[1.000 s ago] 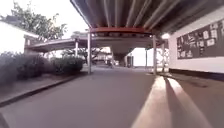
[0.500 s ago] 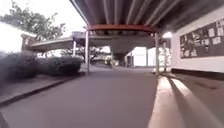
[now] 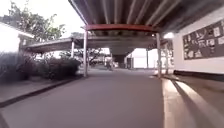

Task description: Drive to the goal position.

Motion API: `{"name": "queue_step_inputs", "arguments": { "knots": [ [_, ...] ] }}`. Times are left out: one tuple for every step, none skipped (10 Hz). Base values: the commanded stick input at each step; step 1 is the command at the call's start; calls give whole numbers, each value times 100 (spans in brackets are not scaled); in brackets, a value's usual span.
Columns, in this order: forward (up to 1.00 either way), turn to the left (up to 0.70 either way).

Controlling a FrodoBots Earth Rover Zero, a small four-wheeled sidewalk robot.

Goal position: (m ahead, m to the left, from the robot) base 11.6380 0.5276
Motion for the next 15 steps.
{"name": "queue_step_inputs", "arguments": {
  "knots": [
    [70, 0],
    [70, 0],
    [70, 0],
    [70, 0],
    [70, 0],
    [70, 0],
    [70, 0],
    [70, 0],
    [70, 0],
    [70, 0],
    [70, 0],
    [70, 0],
    [70, 0],
    [70, 0],
    [70, 0]
  ]
}}
